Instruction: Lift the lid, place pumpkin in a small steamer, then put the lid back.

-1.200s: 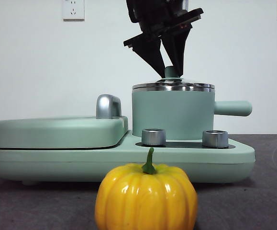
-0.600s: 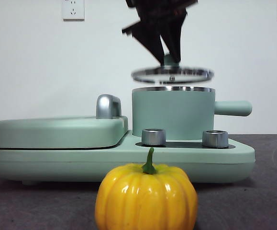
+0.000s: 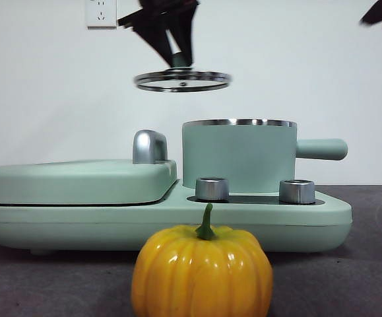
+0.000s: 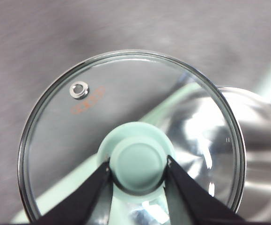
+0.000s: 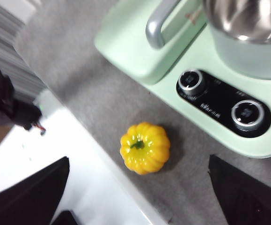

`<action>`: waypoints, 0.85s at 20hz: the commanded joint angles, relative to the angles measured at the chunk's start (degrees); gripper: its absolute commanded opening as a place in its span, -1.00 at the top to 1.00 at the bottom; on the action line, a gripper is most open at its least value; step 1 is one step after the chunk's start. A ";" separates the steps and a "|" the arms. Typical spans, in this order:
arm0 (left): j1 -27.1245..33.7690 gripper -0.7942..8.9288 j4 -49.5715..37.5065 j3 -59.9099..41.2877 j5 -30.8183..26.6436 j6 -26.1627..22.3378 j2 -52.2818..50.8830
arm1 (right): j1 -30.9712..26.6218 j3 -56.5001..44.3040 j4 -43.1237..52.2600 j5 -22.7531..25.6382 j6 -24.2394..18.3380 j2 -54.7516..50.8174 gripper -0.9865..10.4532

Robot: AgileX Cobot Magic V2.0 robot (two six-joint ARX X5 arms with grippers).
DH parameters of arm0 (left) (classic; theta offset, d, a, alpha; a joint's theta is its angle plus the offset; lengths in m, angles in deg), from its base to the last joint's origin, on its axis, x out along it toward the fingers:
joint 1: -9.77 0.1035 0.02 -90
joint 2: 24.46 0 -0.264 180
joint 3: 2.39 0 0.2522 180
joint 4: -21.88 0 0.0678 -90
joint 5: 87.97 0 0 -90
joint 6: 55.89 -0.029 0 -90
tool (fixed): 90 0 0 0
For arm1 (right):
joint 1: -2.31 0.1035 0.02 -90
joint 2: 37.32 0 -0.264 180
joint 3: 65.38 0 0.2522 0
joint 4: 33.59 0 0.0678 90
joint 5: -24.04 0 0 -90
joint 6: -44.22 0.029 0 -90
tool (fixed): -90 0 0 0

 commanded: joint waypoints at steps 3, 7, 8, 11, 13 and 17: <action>4.37 0.73 -1.01 2.45 0.09 0.42 0.17 | 13.05 1.16 2.05 9.60 3.50 9.40 0.00; 8.20 0.73 -1.18 2.45 0.11 0.52 0.17 | 21.77 1.16 6.27 14.47 4.15 18.51 0.00; 8.90 0.73 -1.22 2.45 0.11 0.92 0.17 | 23.08 1.16 7.28 15.61 4.59 20.28 0.00; 11.19 0.73 -1.25 2.45 0.11 1.81 0.17 | 26.88 1.16 10.62 17.55 4.63 26.12 -0.19; 12.26 0.73 -1.27 2.45 0.13 2.05 0.17 | 28.41 1.16 12.35 17.70 4.61 29.33 -0.22; 13.66 0.73 -1.51 2.45 0.17 2.62 0.17 | 30.93 1.16 14.36 20.74 4.59 34.93 -0.22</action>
